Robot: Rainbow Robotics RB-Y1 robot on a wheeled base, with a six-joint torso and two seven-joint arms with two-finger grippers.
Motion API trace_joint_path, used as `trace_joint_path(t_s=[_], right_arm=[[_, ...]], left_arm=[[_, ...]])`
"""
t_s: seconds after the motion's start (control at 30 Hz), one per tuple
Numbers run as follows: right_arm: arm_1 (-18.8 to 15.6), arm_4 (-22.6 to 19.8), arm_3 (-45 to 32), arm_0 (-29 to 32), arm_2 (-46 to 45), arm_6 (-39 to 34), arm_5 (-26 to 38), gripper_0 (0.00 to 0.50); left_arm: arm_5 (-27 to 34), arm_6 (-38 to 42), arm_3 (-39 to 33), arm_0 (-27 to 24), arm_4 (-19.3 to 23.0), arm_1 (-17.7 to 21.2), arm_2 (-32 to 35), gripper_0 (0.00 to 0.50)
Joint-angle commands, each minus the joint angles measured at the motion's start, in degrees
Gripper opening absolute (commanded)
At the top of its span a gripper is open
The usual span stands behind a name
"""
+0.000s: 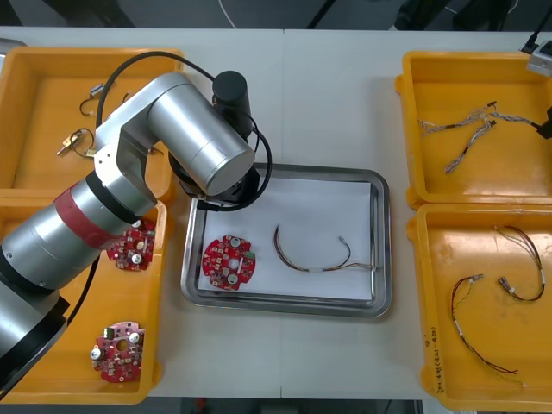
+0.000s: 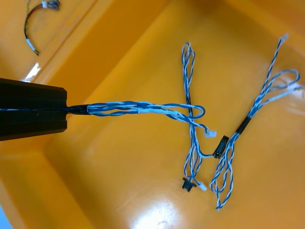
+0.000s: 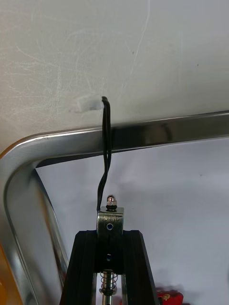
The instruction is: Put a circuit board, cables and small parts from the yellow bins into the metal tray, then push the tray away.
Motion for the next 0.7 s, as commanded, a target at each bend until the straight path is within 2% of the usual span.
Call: trace_joint_path(t_s=[0.03,0.17,0.2,0.23,0.27,0.33,0.53,0.7], right_arm=[[-2.01,-2.63,-6.91,1.25,-1.57,-1.95,3.11,0.000],[-2.01,-5.62,-12.53,3.89,-1.04,-2.65,3.11,0.000],[-2.01,-6.59,-14.38,4.94,-0.96,-2.83,3.11,0.000],[-1.92,-7.47,-16.05,5.73,-0.78,-3.09,3.11,0.000],[-1.75,-8.08,-17.63,6.44,-0.61,-3.36,3.11,0.000],[-1.05,-8.35,-20.09,7.14,-0.52,-3.71,3.11,0.000],[1.85,-8.17,-27.91,8.37,-0.52,-4.94,3.11,0.000],[3.44,-8.52,-34.77,10.57,1.33,-5.73,3.11,0.000]], left_arm=[[-0.59,2.44,-0.51,0.31,-1.52,-0.89,-2.03,0.001],[-0.68,2.79,-0.51,0.31,-1.43,-0.89,-2.21,0.002],[-0.68,2.97,-0.51,0.31,-1.52,-0.81,-2.21,0.084],[-0.68,3.14,-0.60,0.31,-1.52,-0.81,-2.21,0.269],[-0.68,3.23,-0.60,0.31,-1.43,-0.81,-2.21,0.378],[-0.85,3.41,-0.60,0.31,-1.43,-0.89,-2.21,0.438],[-1.20,4.02,-0.95,0.31,-1.69,-0.81,-2.21,0.500],[-1.20,4.72,-2.53,0.22,-1.52,-0.19,-1.68,0.500]])
